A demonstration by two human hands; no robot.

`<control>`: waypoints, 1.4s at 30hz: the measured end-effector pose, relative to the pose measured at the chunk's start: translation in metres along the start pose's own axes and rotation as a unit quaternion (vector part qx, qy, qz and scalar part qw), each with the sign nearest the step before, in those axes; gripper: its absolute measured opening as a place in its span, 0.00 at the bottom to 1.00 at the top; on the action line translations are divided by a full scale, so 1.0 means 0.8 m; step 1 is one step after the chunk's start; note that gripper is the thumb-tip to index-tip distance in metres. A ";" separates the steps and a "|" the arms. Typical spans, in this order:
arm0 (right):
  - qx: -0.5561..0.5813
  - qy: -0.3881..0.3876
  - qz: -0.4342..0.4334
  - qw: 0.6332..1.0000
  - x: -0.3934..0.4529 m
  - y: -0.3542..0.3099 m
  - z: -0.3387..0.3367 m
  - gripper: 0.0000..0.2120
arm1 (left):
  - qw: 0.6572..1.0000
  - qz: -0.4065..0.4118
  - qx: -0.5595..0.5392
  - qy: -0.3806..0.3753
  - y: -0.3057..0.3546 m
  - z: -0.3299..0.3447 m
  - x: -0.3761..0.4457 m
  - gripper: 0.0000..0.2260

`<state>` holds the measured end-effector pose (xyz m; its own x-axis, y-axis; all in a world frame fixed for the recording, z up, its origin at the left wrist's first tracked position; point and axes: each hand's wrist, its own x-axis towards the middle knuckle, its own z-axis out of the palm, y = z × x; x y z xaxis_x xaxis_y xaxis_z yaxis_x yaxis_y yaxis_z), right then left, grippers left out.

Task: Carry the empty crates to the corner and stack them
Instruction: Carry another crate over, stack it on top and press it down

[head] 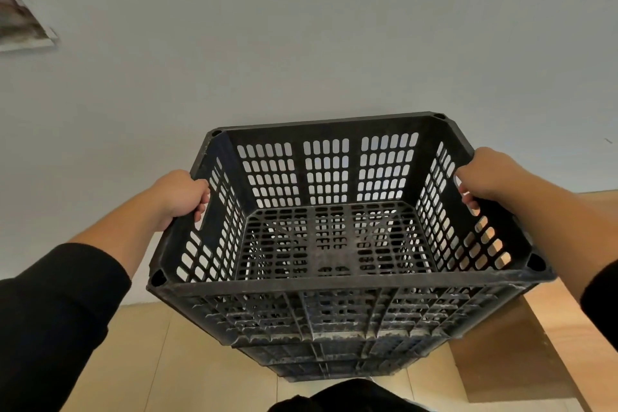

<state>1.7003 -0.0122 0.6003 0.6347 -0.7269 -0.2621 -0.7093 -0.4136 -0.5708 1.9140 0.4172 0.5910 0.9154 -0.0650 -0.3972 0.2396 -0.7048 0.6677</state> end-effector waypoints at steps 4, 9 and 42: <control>-0.014 -0.014 0.001 1.000 0.000 -0.005 -0.001 0.09 | 0.999 0.020 0.019 0.037 0.000 0.007 0.001 0.14; -0.035 0.006 -0.014 0.999 -0.001 -0.008 -0.003 0.09 | 0.997 0.033 0.031 0.056 -0.002 0.012 0.000 0.15; -0.213 0.030 -0.057 0.975 -0.037 0.000 0.004 0.32 | 0.953 0.117 0.257 0.113 0.004 0.019 -0.038 0.25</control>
<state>1.6829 0.0110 0.6055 0.7064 -0.6888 -0.1629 -0.7068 -0.6741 -0.2144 1.8823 0.4060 0.5956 0.9844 -0.1510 -0.0908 -0.1173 -0.9462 0.3014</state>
